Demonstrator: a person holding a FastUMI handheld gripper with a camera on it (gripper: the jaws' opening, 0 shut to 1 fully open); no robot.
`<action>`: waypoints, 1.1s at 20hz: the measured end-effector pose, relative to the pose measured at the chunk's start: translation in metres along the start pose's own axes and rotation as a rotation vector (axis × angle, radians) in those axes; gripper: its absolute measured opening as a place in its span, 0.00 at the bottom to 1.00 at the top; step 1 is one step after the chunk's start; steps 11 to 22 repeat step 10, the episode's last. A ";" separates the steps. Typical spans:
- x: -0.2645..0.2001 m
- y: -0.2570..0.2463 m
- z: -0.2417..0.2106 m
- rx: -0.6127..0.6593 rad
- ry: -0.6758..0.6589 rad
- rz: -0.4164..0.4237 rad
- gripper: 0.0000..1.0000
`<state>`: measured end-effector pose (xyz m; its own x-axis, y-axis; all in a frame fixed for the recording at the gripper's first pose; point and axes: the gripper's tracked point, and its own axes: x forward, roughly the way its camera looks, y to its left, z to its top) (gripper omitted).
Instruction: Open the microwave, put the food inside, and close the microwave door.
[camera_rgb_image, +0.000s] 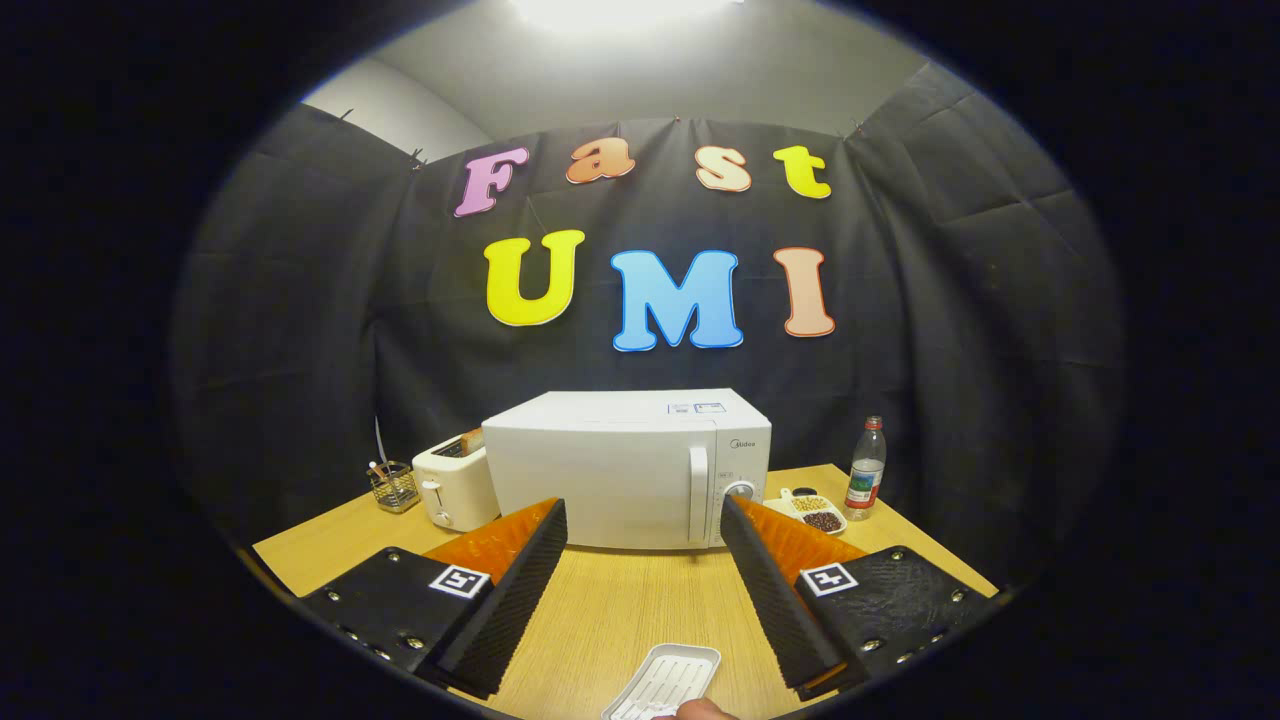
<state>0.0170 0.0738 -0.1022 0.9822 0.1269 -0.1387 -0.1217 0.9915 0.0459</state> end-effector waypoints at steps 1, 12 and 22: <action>-0.004 0.000 0.001 -0.002 -0.002 0.002 0.97; -0.021 -0.002 0.004 0.017 -0.016 0.008 0.97; -0.021 -0.002 0.004 0.017 -0.016 0.008 0.97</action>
